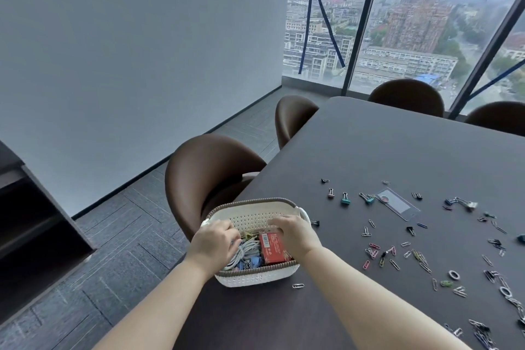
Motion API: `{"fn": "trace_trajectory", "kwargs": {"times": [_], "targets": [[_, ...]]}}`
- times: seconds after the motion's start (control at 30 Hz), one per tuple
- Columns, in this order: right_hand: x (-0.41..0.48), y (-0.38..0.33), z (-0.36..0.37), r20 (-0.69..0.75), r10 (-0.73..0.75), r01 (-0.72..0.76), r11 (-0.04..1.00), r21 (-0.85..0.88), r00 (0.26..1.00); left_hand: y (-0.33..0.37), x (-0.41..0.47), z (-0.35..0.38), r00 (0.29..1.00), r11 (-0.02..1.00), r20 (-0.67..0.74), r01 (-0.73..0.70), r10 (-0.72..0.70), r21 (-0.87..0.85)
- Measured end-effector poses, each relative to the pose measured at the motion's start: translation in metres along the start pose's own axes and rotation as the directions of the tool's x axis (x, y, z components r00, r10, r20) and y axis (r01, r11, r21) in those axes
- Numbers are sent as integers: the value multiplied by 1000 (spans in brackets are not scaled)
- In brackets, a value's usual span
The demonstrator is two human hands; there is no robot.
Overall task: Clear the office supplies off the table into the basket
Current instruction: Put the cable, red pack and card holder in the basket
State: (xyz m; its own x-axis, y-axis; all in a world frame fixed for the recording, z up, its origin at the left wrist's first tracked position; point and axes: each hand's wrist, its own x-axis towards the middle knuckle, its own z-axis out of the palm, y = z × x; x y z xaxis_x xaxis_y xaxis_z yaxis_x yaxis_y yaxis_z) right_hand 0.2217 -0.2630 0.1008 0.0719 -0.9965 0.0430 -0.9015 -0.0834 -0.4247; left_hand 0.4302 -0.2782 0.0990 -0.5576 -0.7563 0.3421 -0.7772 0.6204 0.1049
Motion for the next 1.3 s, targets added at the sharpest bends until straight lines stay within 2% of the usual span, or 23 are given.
{"fn": "trace_trajectory", "kwargs": {"times": [0.1,0.2,0.27,0.37,0.43,0.5,0.57,0.6,0.67,0.7,0.73,0.8,0.87,0.93,1.1,1.3], "targets": [[-7,11,-6,-9,12,-12,1000,17,1000,6,7,7,1000,1000,-26,3,-4,-14],[-21,26,-13,-141,5,-8,1000,-20,990,20,14,16,1000,999,0,-3,3,-46],[-32,39,-18,-210,31,-35,999,-14,977,36,21,22,999,997,-31,-36,34,-70],[-50,70,-25,-244,72,-83,996,-37,967,70,37,28,986,983,-114,-137,124,-119],[-64,93,-32,-200,166,-184,980,-75,966,101,43,36,956,952,-161,-269,246,-143],[-79,118,-34,-132,289,-304,946,-113,948,137,37,56,910,884,-130,-414,394,-217],[-96,140,-31,-94,388,-398,907,-138,917,166,19,86,891,867,48,-425,451,-262],[-105,149,-29,-75,418,-424,893,-148,905,174,11,98,897,905,188,-353,400,-239],[-124,166,-24,-24,456,-454,875,-167,889,176,-2,122,904,981,383,-150,187,-124],[-132,173,-21,-3,471,-465,869,-169,882,174,-6,133,884,993,455,-67,105,-99],[-141,179,-18,9,486,-478,862,-167,874,172,-10,140,833,996,551,6,42,-85],[-155,190,-12,21,510,-501,852,-155,860,170,-10,151,754,995,655,92,-44,-39],[-167,197,-6,44,525,-516,847,-132,850,172,-5,155,735,989,670,148,-109,-2],[-178,203,0,70,533,-524,844,-116,843,178,1,158,746,983,650,181,-142,8],[-197,215,12,138,552,-544,834,-93,822,194,24,170,761,984,641,170,-98,-51],[-195,225,19,220,533,-480,840,-253,817,196,50,183,734,971,636,203,-239,131]]}}
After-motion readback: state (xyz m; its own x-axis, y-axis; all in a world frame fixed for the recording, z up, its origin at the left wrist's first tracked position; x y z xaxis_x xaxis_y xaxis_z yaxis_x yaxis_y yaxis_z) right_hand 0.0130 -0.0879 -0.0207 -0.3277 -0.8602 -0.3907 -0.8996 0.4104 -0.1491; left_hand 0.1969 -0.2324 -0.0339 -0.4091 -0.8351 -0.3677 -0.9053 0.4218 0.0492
